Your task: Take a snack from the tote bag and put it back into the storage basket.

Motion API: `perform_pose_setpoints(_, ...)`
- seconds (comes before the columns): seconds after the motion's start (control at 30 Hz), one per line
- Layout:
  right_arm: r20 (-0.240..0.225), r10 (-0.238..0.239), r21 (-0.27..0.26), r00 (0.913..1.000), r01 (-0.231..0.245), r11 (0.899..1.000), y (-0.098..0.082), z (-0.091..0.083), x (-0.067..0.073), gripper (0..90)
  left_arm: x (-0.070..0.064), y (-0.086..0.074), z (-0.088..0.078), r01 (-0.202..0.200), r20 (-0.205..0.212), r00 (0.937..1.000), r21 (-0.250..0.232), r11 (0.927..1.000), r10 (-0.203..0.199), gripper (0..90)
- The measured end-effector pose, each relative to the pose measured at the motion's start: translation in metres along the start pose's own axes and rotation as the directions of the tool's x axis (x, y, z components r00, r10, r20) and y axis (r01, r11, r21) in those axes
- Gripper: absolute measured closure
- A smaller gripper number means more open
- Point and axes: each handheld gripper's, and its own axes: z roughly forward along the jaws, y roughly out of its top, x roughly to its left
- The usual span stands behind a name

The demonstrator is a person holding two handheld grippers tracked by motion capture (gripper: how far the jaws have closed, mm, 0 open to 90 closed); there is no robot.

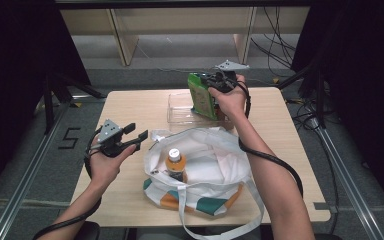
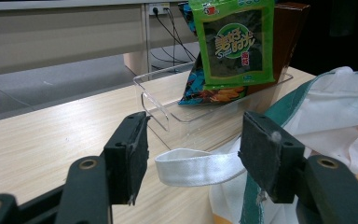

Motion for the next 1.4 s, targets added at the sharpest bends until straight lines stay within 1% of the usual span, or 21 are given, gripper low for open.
perform_pose_setpoints(0.07, 0.004, -0.014, -0.004, 0.9999, 0.014, 1.0, 0.0, 0.001, 0.0, 90.0, 0.0, 0.0, 0.0, 0.002, 0.0, 1.0, -0.001, 1.0, -0.002, 41.0)
perform_pose_setpoints(0.1, -0.001, -0.033, -0.009, 0.9995, 0.033, 0.999, 0.0, 0.003, -0.001, 90.0, 0.0, 0.0, 0.0, 0.005, -0.001, 1.0, -0.002, 1.0, -0.005, 41.0)
perform_pose_setpoints(0.13, 0.005, -0.008, -0.004, 1.0, 0.008, 1.0, 0.0, 0.003, 0.001, 90.0, 0.0, 0.0, 0.0, 0.006, -0.001, 1.0, -0.003, 1.0, -0.006, 41.0)
perform_pose_setpoints(0.2, 0.005, -0.029, -0.013, 0.9996, 0.029, 1.0, 0.0, 0.005, 0.0, 90.0, 0.0, 0.0, 0.0, 0.006, 0.0, 1.0, -0.003, 1.0, -0.006, 41.0)
perform_pose_setpoints(0.23, 0.001, -0.009, -0.004, 1.0, 0.009, 1.0, 0.001, 0.005, 0.002, 90.0, 0.0, 0.0, 0.0, 0.006, 0.0, 1.0, -0.003, 1.0, -0.006, 41.0)
perform_pose_setpoints(0.33, 0.0, -0.018, -0.011, 0.9998, 0.018, 1.0, 0.003, 0.006, 0.002, 90.0, 0.0, 0.0, 0.0, 0.006, 0.0, 1.0, -0.004, 1.0, -0.006, 41.0)
perform_pose_setpoints(0.47, -0.004, -0.008, -0.001, 1.0, 0.008, 1.0, 0.003, 0.009, 0.002, 90.0, 0.0, 0.0, 0.0, 0.01, -0.001, 0.9999, -0.004, 0.9999, -0.01, 40.9)
perform_pose_setpoints(0.5, -0.004, -0.018, -0.006, 0.9998, 0.018, 1.0, 0.003, 0.01, 0.001, 90.0, 0.0, 0.0, -0.001, 0.009, -0.002, 1.0, -0.004, 0.9999, -0.009, 40.9)
perform_pose_setpoints(0.53, -0.006, -0.008, 0.004, 1.0, 0.008, 1.0, 0.003, 0.009, 0.001, 90.0, 0.0, 0.0, -0.001, 0.01, -0.002, 0.9999, -0.004, 0.9999, -0.01, 40.9)
perform_pose_setpoints(0.6, -0.002, -0.019, 0.0, 0.9998, 0.019, 1.0, 0.002, 0.01, 0.0, 90.0, 0.0, 0.0, 0.0, 0.011, -0.002, 0.9999, -0.004, 0.9999, -0.011, 40.9)
perform_pose_setpoints(0.63, -0.002, -0.008, 0.001, 1.0, 0.008, 1.0, 0.002, 0.011, 0.001, 90.0, 0.0, 0.0, 0.0, 0.008, -0.001, 1.0, -0.003, 1.0, -0.008, 41.0)
perform_pose_setpoints(0.73, -0.004, -0.031, -0.002, 0.9995, 0.031, 1.0, 0.002, 0.012, 0.0, 90.0, 0.0, 0.0, 0.0, 0.009, 0.0, 1.0, -0.004, 1.0, -0.009, 40.9)
perform_pose_setpoints(0.83, 0.003, -0.017, 0.006, 0.9998, 0.017, 1.0, 0.001, 0.013, 0.001, 90.0, 0.001, 0.0, -0.001, 0.01, -0.002, 0.9999, -0.003, 0.9999, -0.01, 40.9)
perform_pose_setpoints(0.87, -0.003, -0.042, -0.01, 0.9991, 0.042, 0.999, 0.001, 0.014, 0.0, 90.0, 0.001, 0.0, -0.001, 0.008, -0.002, 1.0, -0.003, 1.0, -0.008, 40.9)
perform_pose_setpoints(0.9, 0.002, -0.023, -0.001, 0.9997, 0.023, 1.0, 0.0, 0.014, 0.001, 90.0, 0.001, 0.0, -0.001, 0.009, -0.002, 1.0, -0.003, 1.0, -0.009, 40.9)
perform_pose_setpoints(0.93, -0.002, -0.034, -0.008, 0.9994, 0.033, 0.999, -0.001, 0.015, 0.0, 90.0, 0.001, 0.0, -0.001, 0.009, -0.001, 1.0, -0.003, 1.0, -0.009, 40.9)
perform_pose_setpoints(1.03, 0.005, -0.016, 0.01, 0.9999, 0.016, 1.0, -0.005, 0.016, 0.003, 90.0, 0.001, 0.0, -0.001, 0.01, -0.002, 0.9999, -0.003, 0.9999, -0.01, 40.9)
perform_pose_setpoints(1.07, 0.006, -0.028, 0.011, 0.9996, 0.028, 1.0, -0.005, 0.016, 0.001, 90.0, 0.001, 0.0, -0.001, 0.012, -0.002, 0.9999, -0.002, 0.9999, -0.012, 40.9)
perform_pose_setpoints(1.23, 0.009, -0.031, 0.009, 0.9995, 0.03, 0.999, -0.008, 0.019, 0.002, 90.0, 0.001, 0.0, -0.001, 0.013, -0.002, 0.9999, -0.001, 0.9999, -0.013, 40.9)
perform_pose_setpoints(1.33, 0.008, -0.021, 0.026, 0.9997, 0.021, 0.999, -0.009, 0.019, 0.003, 90.0, 0.001, 0.0, -0.001, 0.012, -0.001, 0.9999, -0.002, 0.9999, -0.012, 40.9)
perform_pose_setpoints(1.4, 0.017, -0.041, 0.02, 0.999, 0.04, 0.999, -0.009, 0.019, 0.002, 90.0, 0.001, 0.0, -0.001, 0.013, -0.001, 0.9999, -0.001, 0.9999, -0.013, 40.9)
